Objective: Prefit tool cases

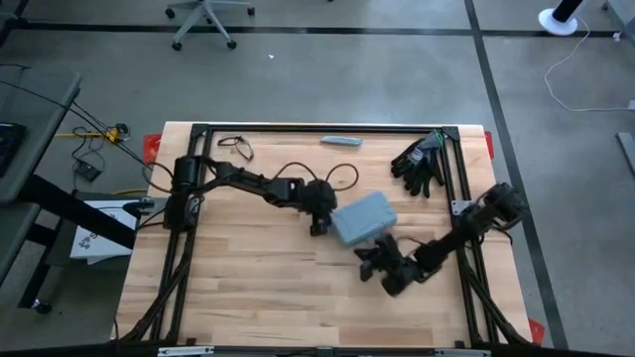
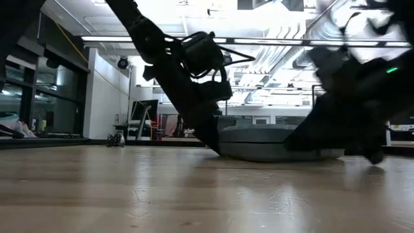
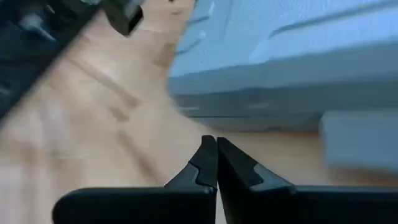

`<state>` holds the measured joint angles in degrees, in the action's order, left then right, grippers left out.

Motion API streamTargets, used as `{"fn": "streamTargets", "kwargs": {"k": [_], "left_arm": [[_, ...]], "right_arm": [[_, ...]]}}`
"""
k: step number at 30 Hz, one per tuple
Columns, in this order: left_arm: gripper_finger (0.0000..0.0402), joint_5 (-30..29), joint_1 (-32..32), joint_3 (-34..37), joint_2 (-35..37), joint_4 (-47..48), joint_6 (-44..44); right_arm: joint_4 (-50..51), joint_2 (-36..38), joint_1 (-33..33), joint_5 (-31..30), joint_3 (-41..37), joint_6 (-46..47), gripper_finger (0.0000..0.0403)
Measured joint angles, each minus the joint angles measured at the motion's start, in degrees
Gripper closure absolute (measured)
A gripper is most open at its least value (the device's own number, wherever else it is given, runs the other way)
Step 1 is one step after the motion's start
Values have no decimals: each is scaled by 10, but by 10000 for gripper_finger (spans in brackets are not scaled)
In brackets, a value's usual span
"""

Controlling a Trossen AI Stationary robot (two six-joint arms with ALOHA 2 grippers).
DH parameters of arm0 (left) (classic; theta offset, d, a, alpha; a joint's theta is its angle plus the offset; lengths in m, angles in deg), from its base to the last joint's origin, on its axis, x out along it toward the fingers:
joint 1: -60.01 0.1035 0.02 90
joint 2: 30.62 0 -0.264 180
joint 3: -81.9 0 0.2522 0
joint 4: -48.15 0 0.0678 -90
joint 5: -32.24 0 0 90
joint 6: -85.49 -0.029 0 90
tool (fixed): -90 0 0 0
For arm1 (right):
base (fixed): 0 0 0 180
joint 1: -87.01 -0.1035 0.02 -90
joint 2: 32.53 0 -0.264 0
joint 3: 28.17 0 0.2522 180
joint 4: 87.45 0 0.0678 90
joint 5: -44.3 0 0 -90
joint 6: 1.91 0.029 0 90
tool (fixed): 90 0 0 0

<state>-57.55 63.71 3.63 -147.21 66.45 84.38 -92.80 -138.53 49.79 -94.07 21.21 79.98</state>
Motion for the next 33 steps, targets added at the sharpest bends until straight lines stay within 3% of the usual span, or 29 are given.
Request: {"fn": "streamTargets", "kwargs": {"k": [6, 9, 11, 20, 28, 33], "left_arm": [[401, -14, -43, 1, -1, -2, 20], [401, -26, -61, 3, -2, -14, 28], [401, -25, -71, 3, -2, -29, 38], [401, -25, -108, 4, -5, -79, 71], [401, -72, -128, 4, -5, -86, 55], [401, -105, -130, 4, -5, -86, 55]], "right_arm": [[89, 0, -129, -136, 0, 201, 402], [188, 0, -165, -215, 0, 340, 394], [243, 1, -171, -230, 1, 420, 382], [293, 19, -149, -170, 2, 430, 320], [486, 102, -151, 41, -4, 447, 320], [511, 104, -127, 50, -2, 434, 320]]}}
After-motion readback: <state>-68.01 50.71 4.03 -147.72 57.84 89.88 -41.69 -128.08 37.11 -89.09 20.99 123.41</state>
